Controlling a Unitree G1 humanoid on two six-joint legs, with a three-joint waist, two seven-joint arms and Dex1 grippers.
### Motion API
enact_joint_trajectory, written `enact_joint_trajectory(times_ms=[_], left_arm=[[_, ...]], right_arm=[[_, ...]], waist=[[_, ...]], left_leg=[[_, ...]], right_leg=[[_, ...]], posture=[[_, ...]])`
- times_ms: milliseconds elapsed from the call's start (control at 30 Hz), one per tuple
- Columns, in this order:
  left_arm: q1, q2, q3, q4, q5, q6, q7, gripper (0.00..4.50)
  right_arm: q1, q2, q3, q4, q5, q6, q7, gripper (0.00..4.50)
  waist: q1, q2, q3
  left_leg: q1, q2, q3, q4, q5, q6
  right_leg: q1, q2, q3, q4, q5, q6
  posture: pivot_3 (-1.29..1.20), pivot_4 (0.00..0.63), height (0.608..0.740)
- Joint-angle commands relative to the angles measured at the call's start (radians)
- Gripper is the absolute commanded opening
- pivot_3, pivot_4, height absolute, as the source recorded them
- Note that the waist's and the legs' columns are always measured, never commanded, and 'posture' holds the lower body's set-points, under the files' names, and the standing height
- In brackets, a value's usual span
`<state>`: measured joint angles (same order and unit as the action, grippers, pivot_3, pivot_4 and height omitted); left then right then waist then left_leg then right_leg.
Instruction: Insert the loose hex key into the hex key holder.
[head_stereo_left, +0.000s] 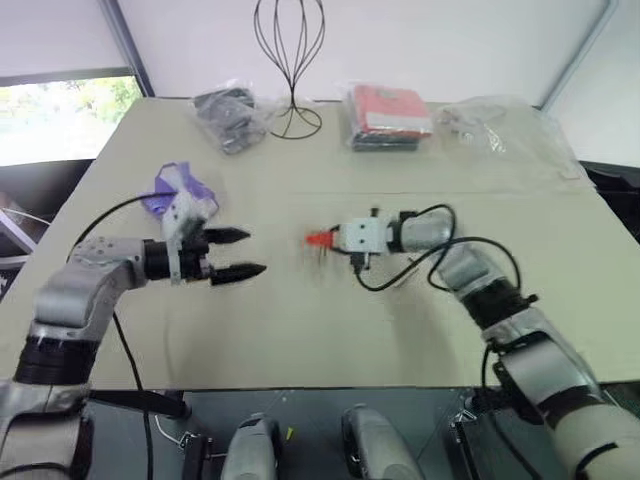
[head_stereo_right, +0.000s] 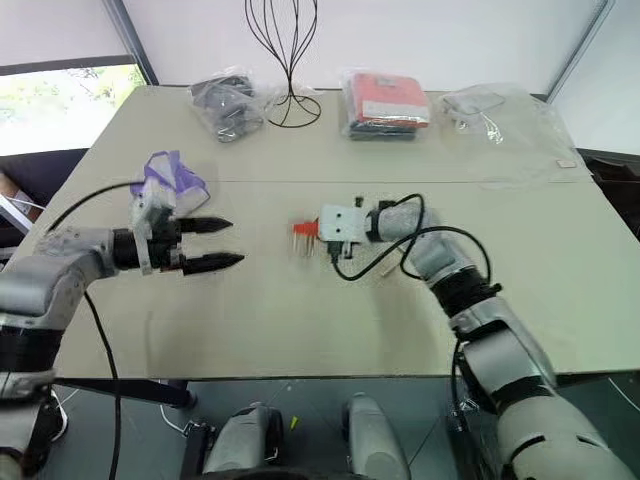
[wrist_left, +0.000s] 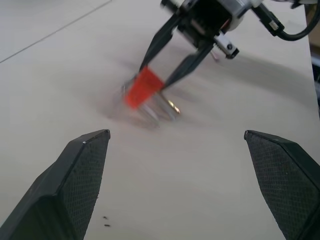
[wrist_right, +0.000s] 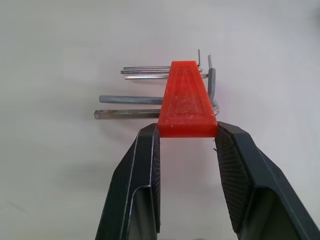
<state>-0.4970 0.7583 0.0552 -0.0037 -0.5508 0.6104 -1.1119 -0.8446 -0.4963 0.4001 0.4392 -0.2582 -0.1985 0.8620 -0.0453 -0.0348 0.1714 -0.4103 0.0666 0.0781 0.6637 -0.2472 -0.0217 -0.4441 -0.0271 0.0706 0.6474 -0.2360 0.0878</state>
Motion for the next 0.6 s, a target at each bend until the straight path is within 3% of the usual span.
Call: enact_joint_trajectory(times_ms=[33,200,600], left_arm=[[-0.146,-0.042,0.061,0.062,-0.064,0.03,0.018,4.5],[-0.313,-0.122,0.06,0.21,-0.079,0.035,0.006,4.5],[-0.564,-0.278,-0.013,0.593,0.023,-0.129,-0.166,4.5]], right_arm=[[-0.032,-0.07,-0.051,-0.16,-0.122,-0.168,-0.16,1.0],[-0.043,-0.118,-0.098,-0.263,-0.216,-0.291,-0.315,1.0],[-0.026,-0.119,-0.157,-0.37,-0.232,-0.276,-0.386,1.0]], waist=[[0.003,0.0,0.001],[-0.001,0.0,0.001],[0.001,-0.001,0.001]], left_leg=[[0.0,0.0,0.0,0.0,0.0,0.0],[0.0,0.0,0.001,-0.001,0.0,0.0],[0.0,-0.001,0.0,0.0,0.0,0.0]], right_leg=[[0.0,0.0,0.0,0.0,0.0,0.0],[0.0,0.0,0.001,0.0,0.0,0.001],[0.0,0.0,0.001,0.0,0.0,0.002]], posture=[[0.0,0.15,0.739],[0.0,0.15,0.739],[0.0,0.15,0.739]])
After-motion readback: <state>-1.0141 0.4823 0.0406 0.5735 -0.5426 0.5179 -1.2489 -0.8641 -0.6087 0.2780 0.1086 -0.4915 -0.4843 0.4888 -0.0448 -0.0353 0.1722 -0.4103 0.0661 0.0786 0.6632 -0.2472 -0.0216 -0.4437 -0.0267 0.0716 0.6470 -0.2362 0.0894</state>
